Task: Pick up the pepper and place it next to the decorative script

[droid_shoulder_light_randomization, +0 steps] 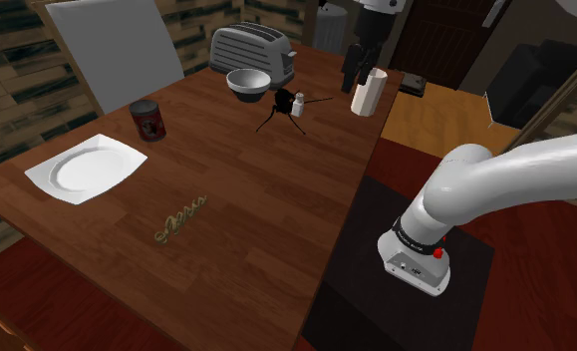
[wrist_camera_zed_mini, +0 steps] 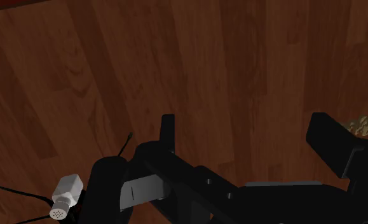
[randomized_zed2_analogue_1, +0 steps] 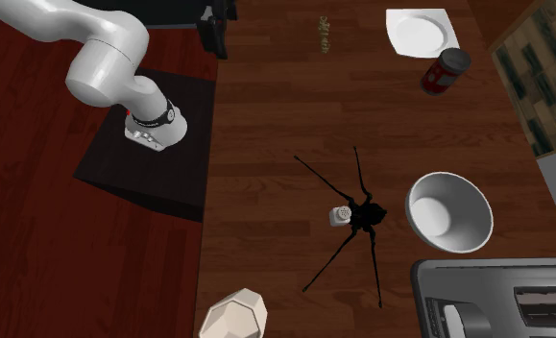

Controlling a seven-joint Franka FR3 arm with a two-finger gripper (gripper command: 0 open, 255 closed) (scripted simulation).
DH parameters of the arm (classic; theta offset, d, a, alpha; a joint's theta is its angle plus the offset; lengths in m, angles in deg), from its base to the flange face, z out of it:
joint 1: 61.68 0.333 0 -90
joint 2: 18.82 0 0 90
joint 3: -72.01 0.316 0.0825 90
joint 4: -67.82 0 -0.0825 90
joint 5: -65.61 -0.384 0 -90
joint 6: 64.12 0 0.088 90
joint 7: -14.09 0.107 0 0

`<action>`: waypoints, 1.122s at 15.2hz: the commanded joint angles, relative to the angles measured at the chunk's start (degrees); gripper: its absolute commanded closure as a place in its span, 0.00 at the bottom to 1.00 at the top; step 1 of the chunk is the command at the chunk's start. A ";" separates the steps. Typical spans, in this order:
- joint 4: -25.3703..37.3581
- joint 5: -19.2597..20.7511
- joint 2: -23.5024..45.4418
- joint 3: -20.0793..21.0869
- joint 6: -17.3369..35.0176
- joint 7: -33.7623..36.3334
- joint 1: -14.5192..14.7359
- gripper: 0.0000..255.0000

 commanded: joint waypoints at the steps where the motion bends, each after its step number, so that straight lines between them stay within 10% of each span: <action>1: 0.00 0.00 0.00 0.00 0.00 0.00 0.00 0.00; 17: 13.25 6.13 32.03 -7.79 13.95 -15.68 -1.64 0.00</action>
